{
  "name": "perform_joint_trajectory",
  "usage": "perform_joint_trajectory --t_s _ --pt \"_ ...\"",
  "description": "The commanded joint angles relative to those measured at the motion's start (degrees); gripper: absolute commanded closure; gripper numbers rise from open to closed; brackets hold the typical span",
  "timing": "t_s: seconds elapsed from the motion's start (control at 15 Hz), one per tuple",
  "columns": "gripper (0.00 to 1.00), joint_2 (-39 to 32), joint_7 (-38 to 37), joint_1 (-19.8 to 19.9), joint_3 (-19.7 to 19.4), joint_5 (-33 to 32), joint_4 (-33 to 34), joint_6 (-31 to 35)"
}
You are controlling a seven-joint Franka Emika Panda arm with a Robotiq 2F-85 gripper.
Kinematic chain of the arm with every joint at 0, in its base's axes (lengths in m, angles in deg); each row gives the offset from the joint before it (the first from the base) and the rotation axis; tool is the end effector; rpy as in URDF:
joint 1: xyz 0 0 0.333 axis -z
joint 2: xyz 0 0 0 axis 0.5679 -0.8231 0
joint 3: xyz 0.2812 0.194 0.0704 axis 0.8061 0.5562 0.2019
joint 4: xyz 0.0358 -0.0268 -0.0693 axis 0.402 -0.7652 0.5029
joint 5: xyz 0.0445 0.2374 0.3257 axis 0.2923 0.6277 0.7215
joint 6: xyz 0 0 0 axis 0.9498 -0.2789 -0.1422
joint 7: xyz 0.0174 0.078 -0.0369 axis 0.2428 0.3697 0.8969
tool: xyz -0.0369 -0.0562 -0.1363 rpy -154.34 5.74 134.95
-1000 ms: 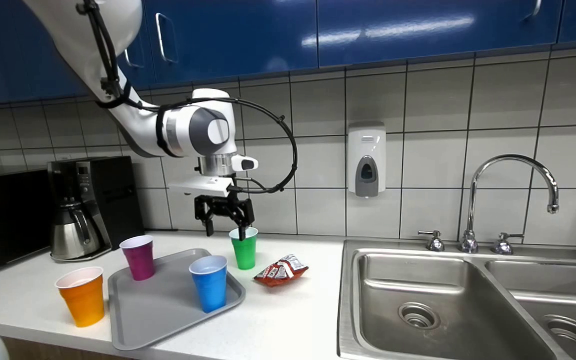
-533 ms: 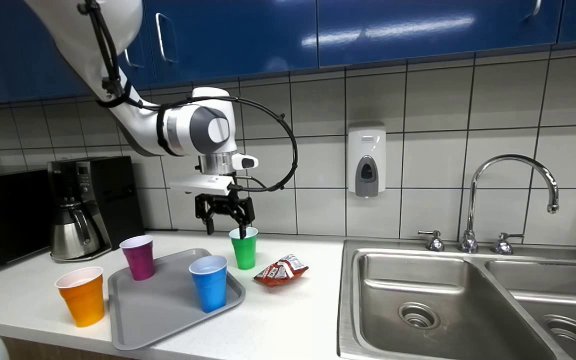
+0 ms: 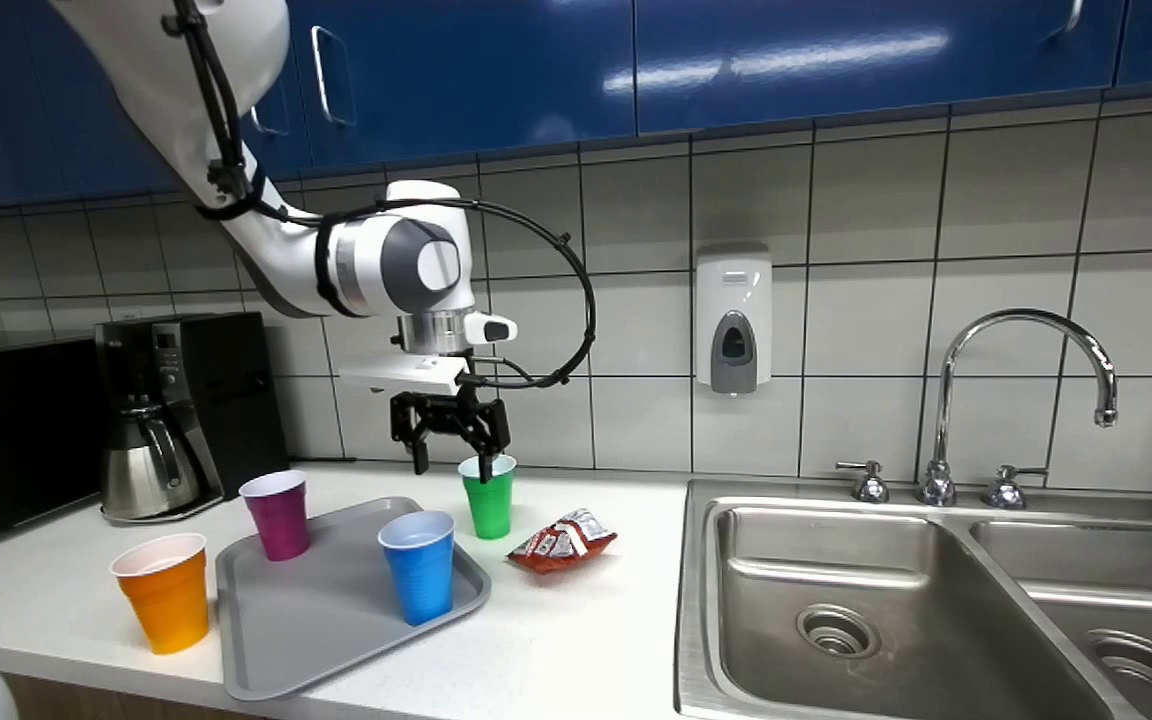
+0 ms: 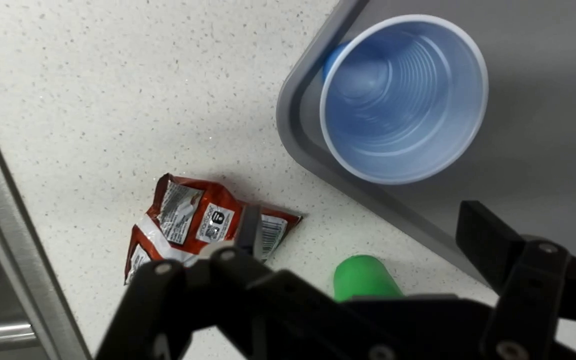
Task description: Put the cups on the grey tray.
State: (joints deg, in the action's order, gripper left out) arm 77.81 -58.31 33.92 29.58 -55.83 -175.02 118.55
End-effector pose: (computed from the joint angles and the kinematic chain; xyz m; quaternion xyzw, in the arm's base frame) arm 0.5333 -0.0042 0.3286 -0.9989 0.0225 -0.0370 0.0158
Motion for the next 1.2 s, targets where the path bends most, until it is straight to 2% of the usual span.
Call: perform_joint_trajectory --t_s 0.0,1.13 --pt "0.0 -2.91 -1.01 0.06 0.67 -0.92 1.67 0.33" --pt "0.0 -14.27 -4.94 -2.25 2.88 1.56 12.81 6.54"
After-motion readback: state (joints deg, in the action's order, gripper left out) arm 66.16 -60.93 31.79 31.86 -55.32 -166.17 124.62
